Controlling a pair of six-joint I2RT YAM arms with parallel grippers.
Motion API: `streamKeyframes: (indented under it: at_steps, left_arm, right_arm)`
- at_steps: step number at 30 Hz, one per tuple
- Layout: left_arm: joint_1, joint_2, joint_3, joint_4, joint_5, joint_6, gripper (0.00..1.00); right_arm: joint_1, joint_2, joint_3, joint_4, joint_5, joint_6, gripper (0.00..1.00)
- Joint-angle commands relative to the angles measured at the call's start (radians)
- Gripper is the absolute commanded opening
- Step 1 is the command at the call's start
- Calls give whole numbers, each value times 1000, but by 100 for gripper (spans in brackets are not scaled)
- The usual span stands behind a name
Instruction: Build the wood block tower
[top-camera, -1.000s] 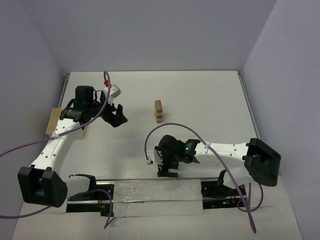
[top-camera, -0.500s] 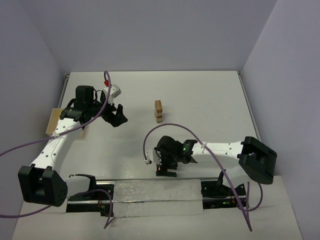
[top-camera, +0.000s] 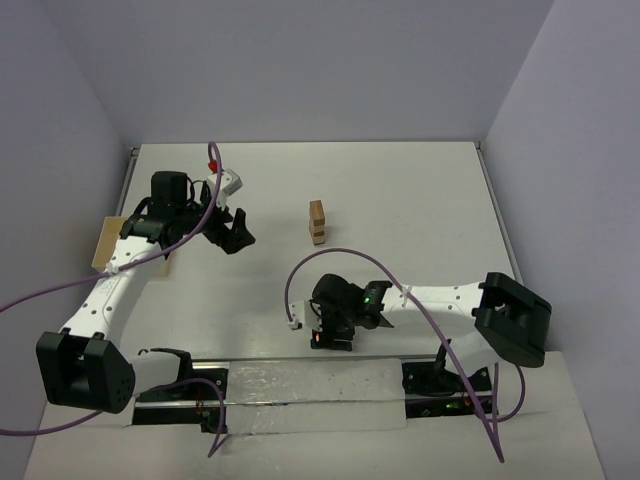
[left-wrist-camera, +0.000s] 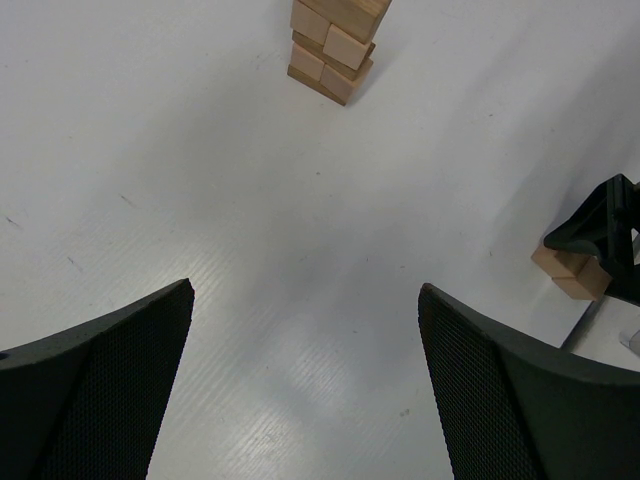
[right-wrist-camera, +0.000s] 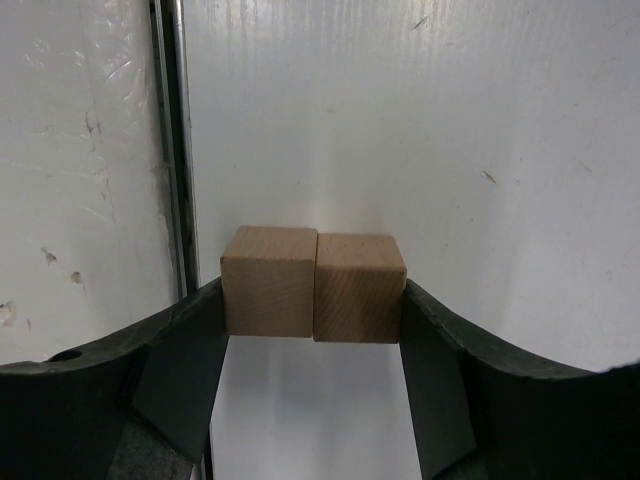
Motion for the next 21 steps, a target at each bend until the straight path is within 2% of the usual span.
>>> streamKeyframes:
  at_steps: [1,4,7,10,11,15,17,21]
  left_arm:
    - [-5,-3,2,42,2,11,99]
    - [-5,-3,0,42,2,12,99]
    - [-5,-3,-2,41,2,14,99]
    - [-5,1,-2,41,3,17,99]
    - [-5,3,2,37,7,18,99]
    - [-5,12,17,19,32,37,99]
    - [-5,18,23,13,49,44,99]
    - [-3,36,35,3,84,54,99]
  right_arm:
    - [7,-5,12,30,6,13,58]
    - [3,-25,31,0,-14,11,50]
    - [-29,-59,68,-50,-67,-11,48]
    - [-93,-87,128,-176,-128,-86,46]
    - [-172,-97,210,-281,-159,-158,44]
    - [-363,-65,465,-549,-229,-377,40]
    - [-403,-25,584,-651,-247,-463,38]
    - [-535,159,904,-865,-241,-659,30]
